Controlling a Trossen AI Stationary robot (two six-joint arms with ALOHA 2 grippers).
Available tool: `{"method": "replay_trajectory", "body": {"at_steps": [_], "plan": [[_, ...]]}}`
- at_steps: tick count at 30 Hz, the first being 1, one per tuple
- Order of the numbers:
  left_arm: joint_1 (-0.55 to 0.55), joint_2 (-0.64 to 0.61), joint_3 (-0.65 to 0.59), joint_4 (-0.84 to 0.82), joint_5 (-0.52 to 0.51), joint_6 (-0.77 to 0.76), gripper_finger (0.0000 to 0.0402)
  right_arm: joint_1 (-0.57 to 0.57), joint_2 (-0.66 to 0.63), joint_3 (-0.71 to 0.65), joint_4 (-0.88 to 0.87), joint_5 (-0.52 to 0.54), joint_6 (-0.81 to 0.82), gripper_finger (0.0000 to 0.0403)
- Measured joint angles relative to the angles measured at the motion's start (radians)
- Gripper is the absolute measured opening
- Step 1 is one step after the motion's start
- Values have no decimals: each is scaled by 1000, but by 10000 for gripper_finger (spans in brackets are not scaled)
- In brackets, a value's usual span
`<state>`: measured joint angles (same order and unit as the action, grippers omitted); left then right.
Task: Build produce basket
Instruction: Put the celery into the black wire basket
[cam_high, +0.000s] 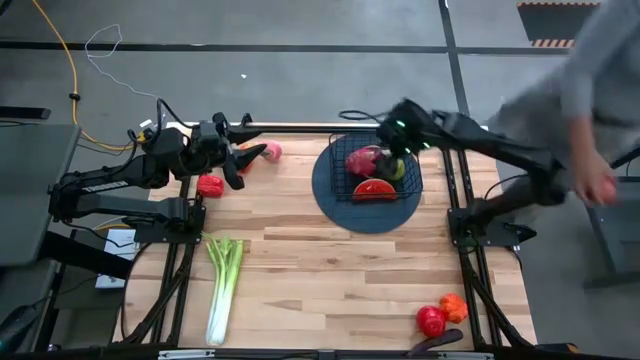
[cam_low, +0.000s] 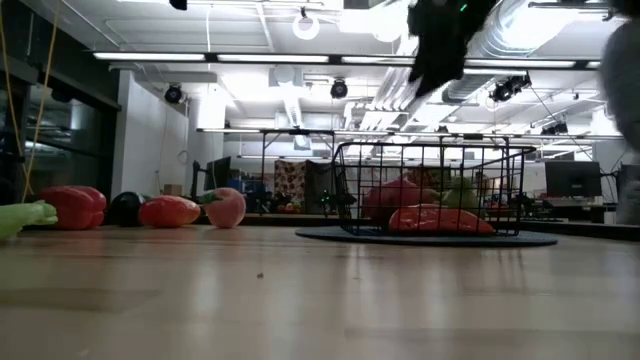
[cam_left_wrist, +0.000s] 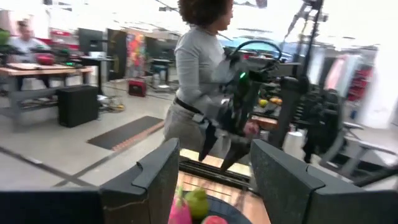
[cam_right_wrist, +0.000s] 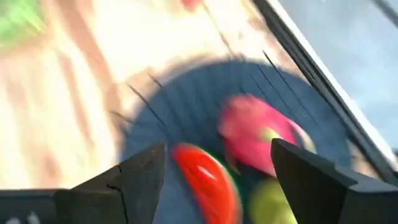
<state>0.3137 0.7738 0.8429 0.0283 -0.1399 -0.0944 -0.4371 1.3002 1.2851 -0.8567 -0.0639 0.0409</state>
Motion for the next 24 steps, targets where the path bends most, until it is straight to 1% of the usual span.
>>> {"method": "replay_trajectory", "body": {"at_steps": [3,6,8,11,13,16,20,24], "plan": [[0,0,0,-2,55,0,186,78,-163,-167,242,-7,138,279],[0,0,0,-2,100,0,186,148,-286,-296,471,0,238,279],[0,0,0,-2,107,0,186,184,-345,-357,589,3,272,279],[0,0,0,-2,107,0,186,223,-397,-410,722,4,268,279],[0,0,0,-2,107,-5,186,242,-412,-417,766,2,240,279],[0,0,0,-2,107,-33,186,260,-412,-399,771,-25,165,279],[0,0,0,-15,106,-34,186,276,-411,-382,787,-66,87,279],[0,0,0,-18,105,-34,186,287,-410,-382,794,-69,55,279]]}}
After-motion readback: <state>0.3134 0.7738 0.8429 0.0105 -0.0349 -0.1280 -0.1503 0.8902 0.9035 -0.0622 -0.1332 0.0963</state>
